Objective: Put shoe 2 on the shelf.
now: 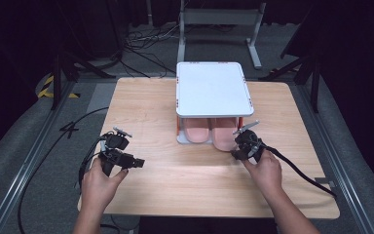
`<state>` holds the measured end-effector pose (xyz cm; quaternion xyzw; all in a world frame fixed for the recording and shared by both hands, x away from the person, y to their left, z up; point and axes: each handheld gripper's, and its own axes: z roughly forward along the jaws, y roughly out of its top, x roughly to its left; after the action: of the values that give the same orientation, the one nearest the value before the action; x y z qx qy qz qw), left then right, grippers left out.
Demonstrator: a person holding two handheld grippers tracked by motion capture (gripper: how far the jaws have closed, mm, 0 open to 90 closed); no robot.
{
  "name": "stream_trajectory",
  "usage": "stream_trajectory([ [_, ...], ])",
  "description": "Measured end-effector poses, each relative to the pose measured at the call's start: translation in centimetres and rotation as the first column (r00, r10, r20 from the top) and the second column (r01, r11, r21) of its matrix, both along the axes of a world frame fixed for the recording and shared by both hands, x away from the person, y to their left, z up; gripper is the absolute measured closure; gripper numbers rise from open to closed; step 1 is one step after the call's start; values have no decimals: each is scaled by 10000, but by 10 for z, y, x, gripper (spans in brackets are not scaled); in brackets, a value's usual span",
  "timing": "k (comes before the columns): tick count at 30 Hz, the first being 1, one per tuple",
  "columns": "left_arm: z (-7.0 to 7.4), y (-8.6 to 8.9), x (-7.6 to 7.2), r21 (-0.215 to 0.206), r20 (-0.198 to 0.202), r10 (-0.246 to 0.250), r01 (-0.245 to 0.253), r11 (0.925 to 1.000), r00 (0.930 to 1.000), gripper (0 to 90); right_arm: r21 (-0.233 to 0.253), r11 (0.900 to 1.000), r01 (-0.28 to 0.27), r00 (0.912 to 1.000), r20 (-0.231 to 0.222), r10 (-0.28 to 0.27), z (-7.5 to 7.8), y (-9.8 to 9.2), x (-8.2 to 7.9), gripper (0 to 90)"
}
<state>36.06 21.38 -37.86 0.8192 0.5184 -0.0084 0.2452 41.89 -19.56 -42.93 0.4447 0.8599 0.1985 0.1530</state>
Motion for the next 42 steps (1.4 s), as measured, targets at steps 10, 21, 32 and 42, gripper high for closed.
stream_trajectory([
  [10, -3, 0, 3, 1, -120, -13, 13, 10000, 9999, 464, 634, 9980, -84, 9992, 401, 59, -7, 5, 18, 643],
  [21, -2, -3, 5, -52, -96, -73, 72, 10000, 9999, 465, 595, 9982, 110, 9977, 660, -149, -9, 6, 20, 527],
  [32, 1, -3, 0, -4, 120, -71, 71, 10000, 9999, 468, 1197, 9915, -511, 9897, 1390, 343, 41, -19, -10, 486],
  [42, 6, 2, -1, 44, 447, -114, 112, 9999, 9989, 463, 1085, 9892, -990, 9906, 1051, 876, 78, -64, -34, 421],
])
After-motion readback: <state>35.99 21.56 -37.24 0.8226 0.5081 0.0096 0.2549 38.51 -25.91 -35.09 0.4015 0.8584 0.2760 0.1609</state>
